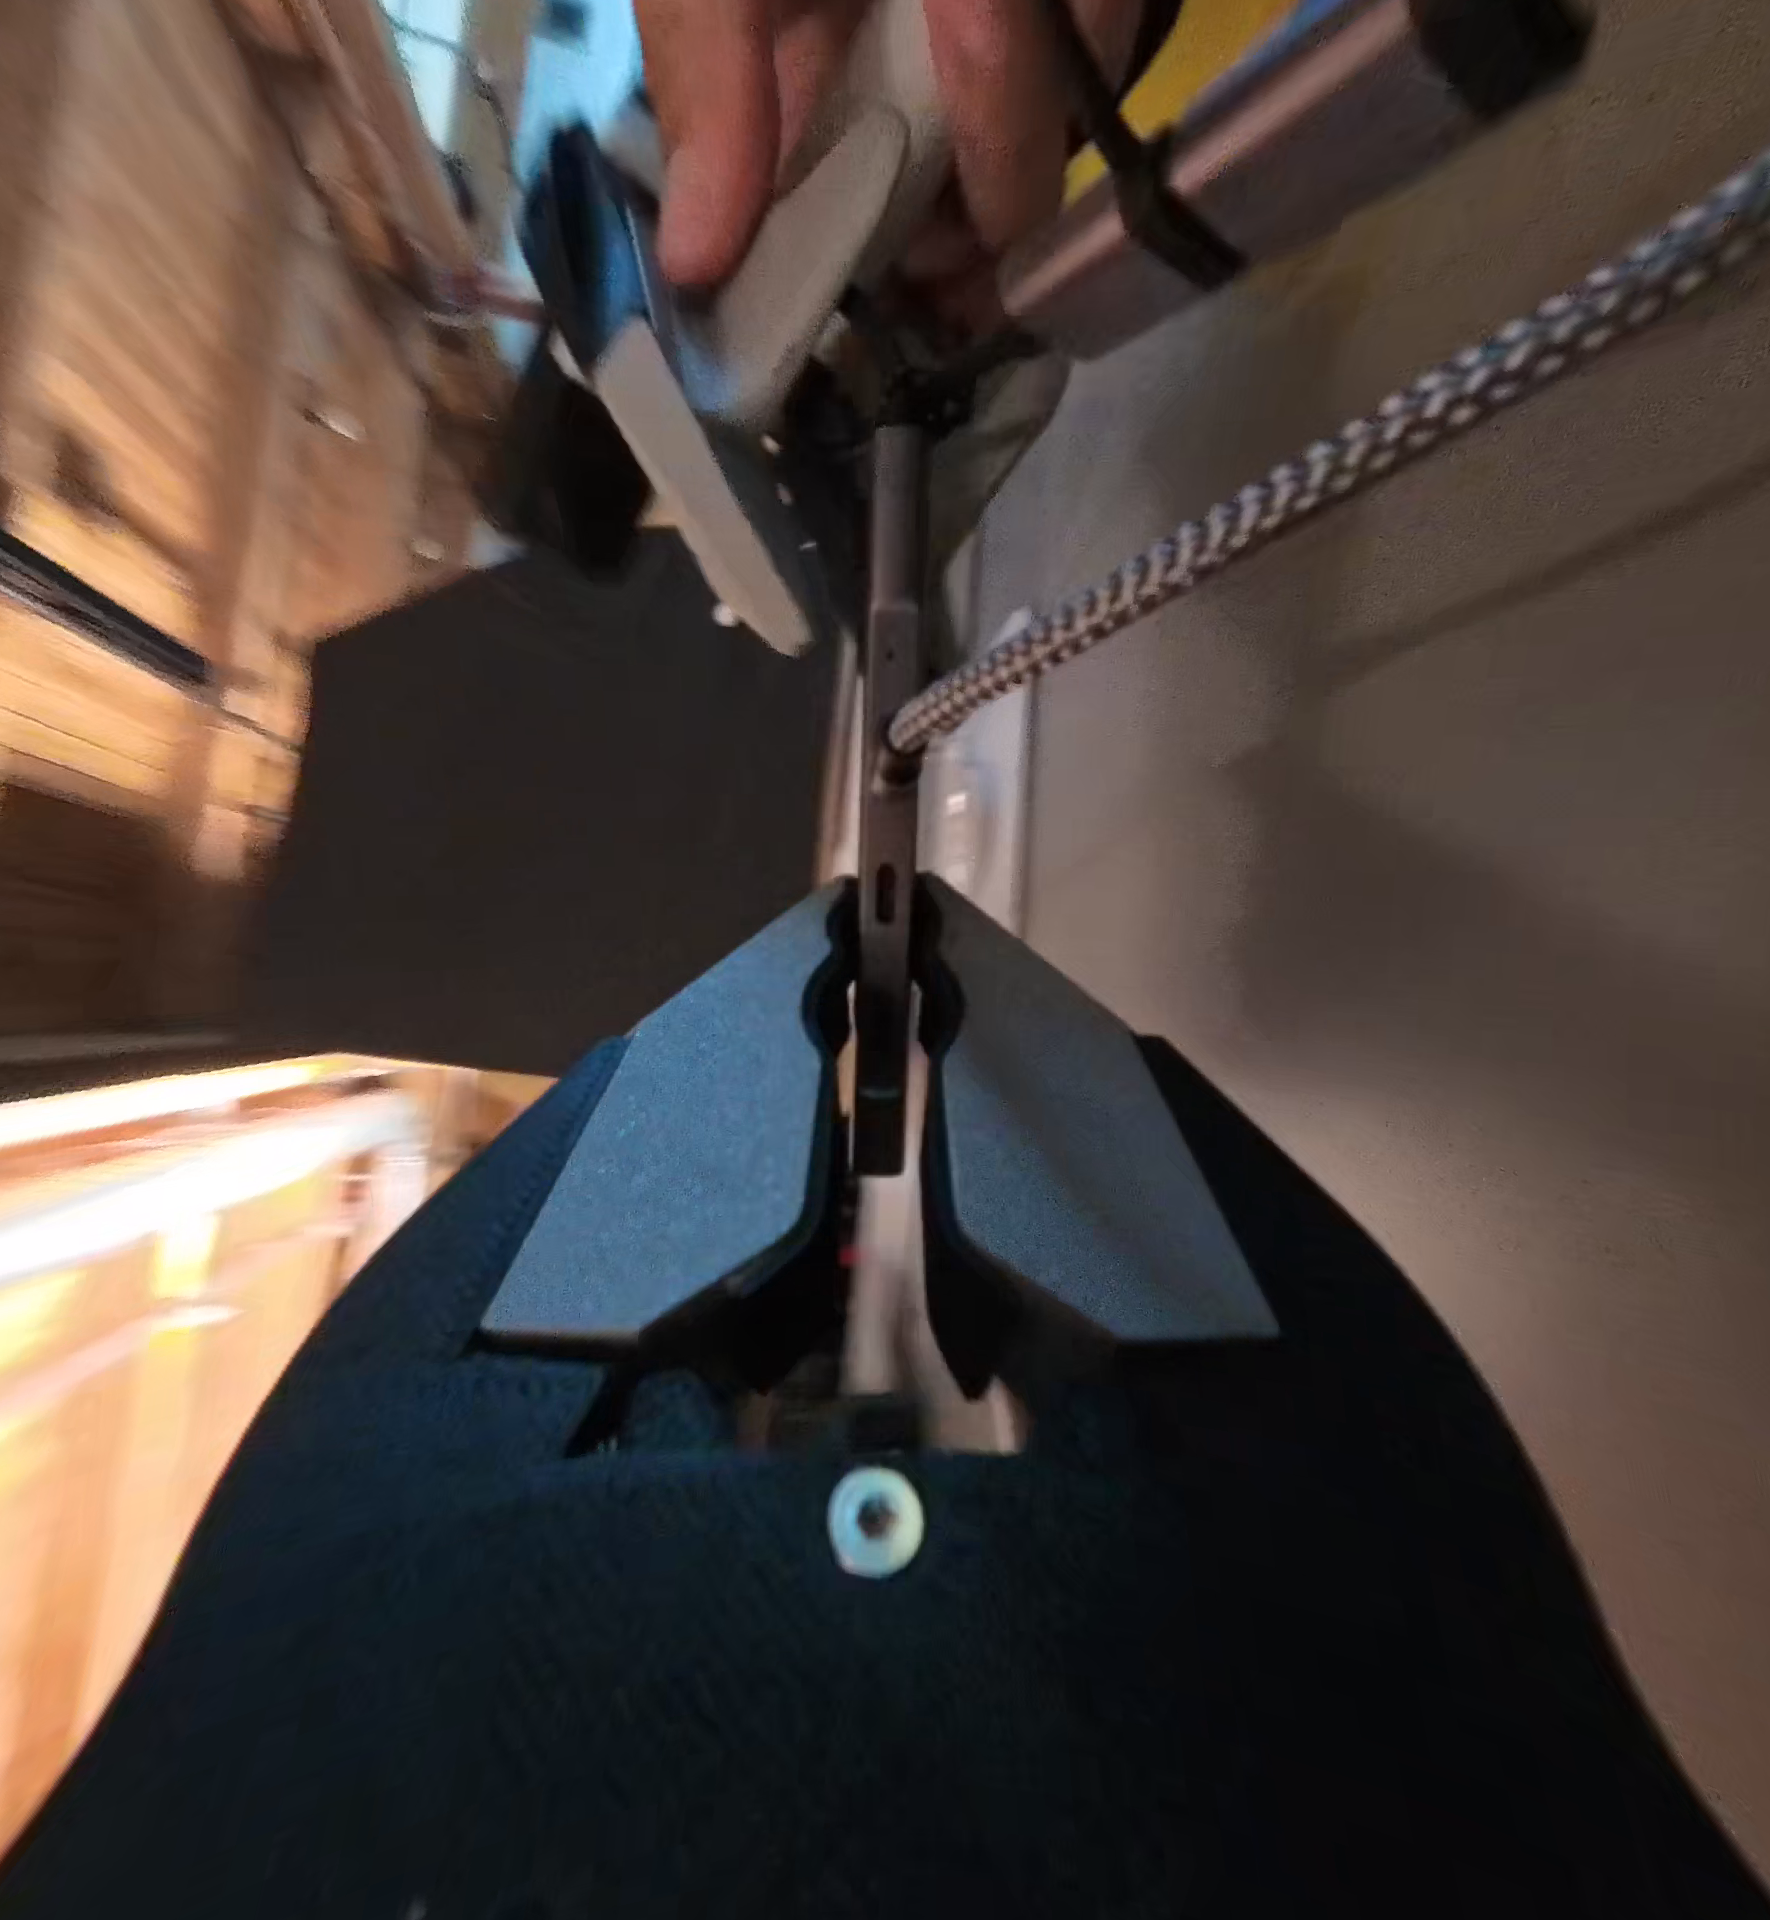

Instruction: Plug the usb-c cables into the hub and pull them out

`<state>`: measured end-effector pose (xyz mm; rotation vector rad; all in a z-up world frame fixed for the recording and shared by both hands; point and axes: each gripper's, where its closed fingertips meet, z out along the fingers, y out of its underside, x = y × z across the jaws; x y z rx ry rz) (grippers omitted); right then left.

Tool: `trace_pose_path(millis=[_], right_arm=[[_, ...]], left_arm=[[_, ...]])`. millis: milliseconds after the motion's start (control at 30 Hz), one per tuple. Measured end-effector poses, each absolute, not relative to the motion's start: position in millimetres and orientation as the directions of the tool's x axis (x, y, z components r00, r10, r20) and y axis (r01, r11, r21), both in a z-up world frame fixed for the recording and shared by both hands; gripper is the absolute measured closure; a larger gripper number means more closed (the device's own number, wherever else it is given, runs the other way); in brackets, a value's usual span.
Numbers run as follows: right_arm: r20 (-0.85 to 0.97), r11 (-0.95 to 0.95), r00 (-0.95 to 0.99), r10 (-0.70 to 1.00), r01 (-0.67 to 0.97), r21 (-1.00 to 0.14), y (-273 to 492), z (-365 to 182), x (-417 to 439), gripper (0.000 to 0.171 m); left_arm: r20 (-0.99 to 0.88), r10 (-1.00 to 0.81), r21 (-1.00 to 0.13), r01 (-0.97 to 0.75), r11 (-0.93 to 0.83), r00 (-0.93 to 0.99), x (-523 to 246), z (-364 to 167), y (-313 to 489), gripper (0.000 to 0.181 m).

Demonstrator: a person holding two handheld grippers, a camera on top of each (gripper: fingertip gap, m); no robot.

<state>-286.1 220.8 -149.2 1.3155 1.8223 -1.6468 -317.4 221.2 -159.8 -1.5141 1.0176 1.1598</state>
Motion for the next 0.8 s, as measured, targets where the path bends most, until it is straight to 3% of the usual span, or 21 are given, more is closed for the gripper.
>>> trace_pose_path(millis=[33, 100, 167, 267, 333, 433, 567, 800], right_arm=[[-0.685, -0.114, -0.553, 0.474, 0.733, -0.671, 229, -142, -289, 0.129], [-0.436, -0.017, -0.660, 0.612, 0.540, -0.842, 231, -126, -286, 0.132], [-0.140, 0.186, -0.695, 0.705, 0.371, -0.910, 224, -122, -277, 0.136], [0.330, 0.527, -0.595, 0.733, 0.190, -0.828, 219, -126, -279, 0.147], [0.519, 0.681, -0.553, 0.652, 0.126, -0.721, 212, -130, -278, 0.158], [0.438, 0.713, -0.686, 0.582, 0.172, -0.679, 190, -150, -268, 0.154], [0.440, 0.763, -0.707, 0.553, 0.219, -0.608, 191, -173, -272, 0.158], [0.533, 0.743, -0.636, 0.558, 0.097, -0.662, 183, -165, -275, 0.167]], left_arm=[[-0.944, -0.095, -0.292, -0.935, -0.201, 0.315, -317, -161, 220, 0.175], [-0.857, -0.147, -0.466, -0.864, -0.190, 0.494, -313, -162, 217, 0.175], [-0.756, -0.231, -0.577, -0.790, -0.206, 0.612, -308, -170, 215, 0.175], [-0.686, -0.321, -0.617, -0.756, -0.219, 0.653, -300, -181, 214, 0.175], [-0.679, -0.344, -0.595, -0.761, -0.261, 0.649, -300, -189, 215, 0.175], [-0.660, -0.379, -0.578, -0.760, -0.296, 0.649, -296, -199, 214, 0.175], [-0.638, -0.396, -0.594, -0.749, -0.293, 0.660, -289, -201, 212, 0.175], [-0.529, -0.418, -0.683, -0.663, -0.307, 0.738, -286, -202, 207, 0.176]])
